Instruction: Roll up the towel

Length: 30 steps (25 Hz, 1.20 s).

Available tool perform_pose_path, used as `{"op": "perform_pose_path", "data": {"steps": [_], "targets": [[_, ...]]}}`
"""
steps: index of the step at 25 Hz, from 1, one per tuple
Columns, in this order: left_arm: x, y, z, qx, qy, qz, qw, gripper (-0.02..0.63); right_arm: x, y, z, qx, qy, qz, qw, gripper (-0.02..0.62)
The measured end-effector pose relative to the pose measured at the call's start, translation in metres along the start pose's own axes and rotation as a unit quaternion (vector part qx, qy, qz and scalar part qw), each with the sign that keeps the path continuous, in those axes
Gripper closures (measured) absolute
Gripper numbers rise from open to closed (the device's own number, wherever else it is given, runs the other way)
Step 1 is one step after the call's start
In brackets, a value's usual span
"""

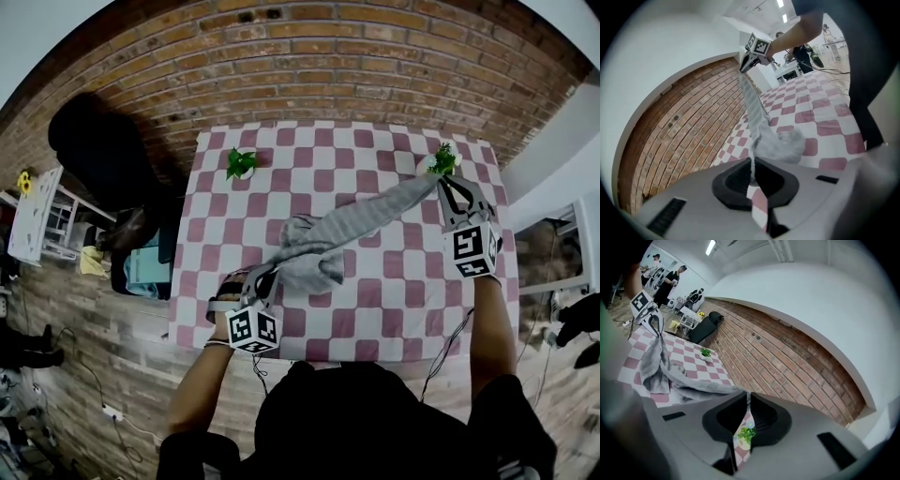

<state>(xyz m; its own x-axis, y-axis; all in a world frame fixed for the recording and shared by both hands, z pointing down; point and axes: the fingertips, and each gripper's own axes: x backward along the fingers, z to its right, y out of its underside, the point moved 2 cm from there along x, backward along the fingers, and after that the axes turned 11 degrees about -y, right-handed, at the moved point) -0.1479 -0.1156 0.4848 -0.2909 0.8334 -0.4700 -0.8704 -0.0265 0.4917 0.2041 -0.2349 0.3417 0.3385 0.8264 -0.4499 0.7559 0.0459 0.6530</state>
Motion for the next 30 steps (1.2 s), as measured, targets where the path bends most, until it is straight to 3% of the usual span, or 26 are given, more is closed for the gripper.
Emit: {"op": "perform_pose_path", "data": {"steps": [3,5,7,9,10,12,14,17,21,24,26,27,30], "targets": [[-0.003,0.028,0.001,-0.031,0.015,0.012,0.9993,0.595,0.015,0.023,-0.015,-0.022,-0.002,-0.019,1.000,0.571],[-0.014,0.051,0.003,-0.022,0.028,0.007,0.9994,0.595,0.021,0.042,-0.033,-0.041,-0.013,-0.037,0.998,0.571],[-0.029,0.074,0.006,0.029,0.038,-0.015,0.9987,0.591,0.023,0.062,-0.057,-0.063,-0.032,-0.057,0.996,0.571],[-0.043,0.092,0.012,0.118,0.044,-0.046,0.9910,0.575,0.021,0.078,-0.082,-0.082,-0.052,-0.076,0.992,0.571],[-0.047,0.099,0.015,0.172,0.044,-0.064,0.9821,0.556,0.019,0.083,-0.094,-0.088,-0.062,-0.081,0.991,0.571],[-0.049,0.106,0.022,0.272,0.033,-0.090,0.9576,0.406,0.016,0.091,-0.112,-0.098,-0.077,-0.088,0.988,0.571],[-0.039,0.101,0.027,0.344,0.003,-0.094,0.9341,0.350,0.013,0.095,-0.125,-0.112,-0.083,-0.094,0.986,0.571],[-0.021,0.072,0.030,0.404,-0.033,-0.081,0.9108,0.368,0.010,0.094,-0.134,-0.126,-0.084,-0.093,0.984,0.571],[-0.030,0.027,0.039,0.473,-0.024,-0.065,0.8786,0.415,0.003,0.094,-0.141,-0.130,-0.094,-0.081,0.984,0.571],[-0.051,0.005,0.042,0.495,-0.025,-0.064,0.8663,0.446,0.002,0.095,-0.146,-0.136,-0.097,-0.080,0.983,0.571],[-0.068,0.000,0.038,0.516,-0.032,-0.075,0.8525,0.454,0.003,0.097,-0.148,-0.139,-0.099,-0.083,0.982,0.571],[-0.075,0.001,0.037,0.534,-0.036,-0.084,0.8403,0.454,0.004,0.097,-0.148,-0.140,-0.099,-0.083,0.982,0.571],[-0.090,0.005,0.032,0.601,-0.044,-0.112,0.7903,0.442,0.004,0.099,-0.149,-0.144,-0.103,-0.073,0.981,0.569]]}}
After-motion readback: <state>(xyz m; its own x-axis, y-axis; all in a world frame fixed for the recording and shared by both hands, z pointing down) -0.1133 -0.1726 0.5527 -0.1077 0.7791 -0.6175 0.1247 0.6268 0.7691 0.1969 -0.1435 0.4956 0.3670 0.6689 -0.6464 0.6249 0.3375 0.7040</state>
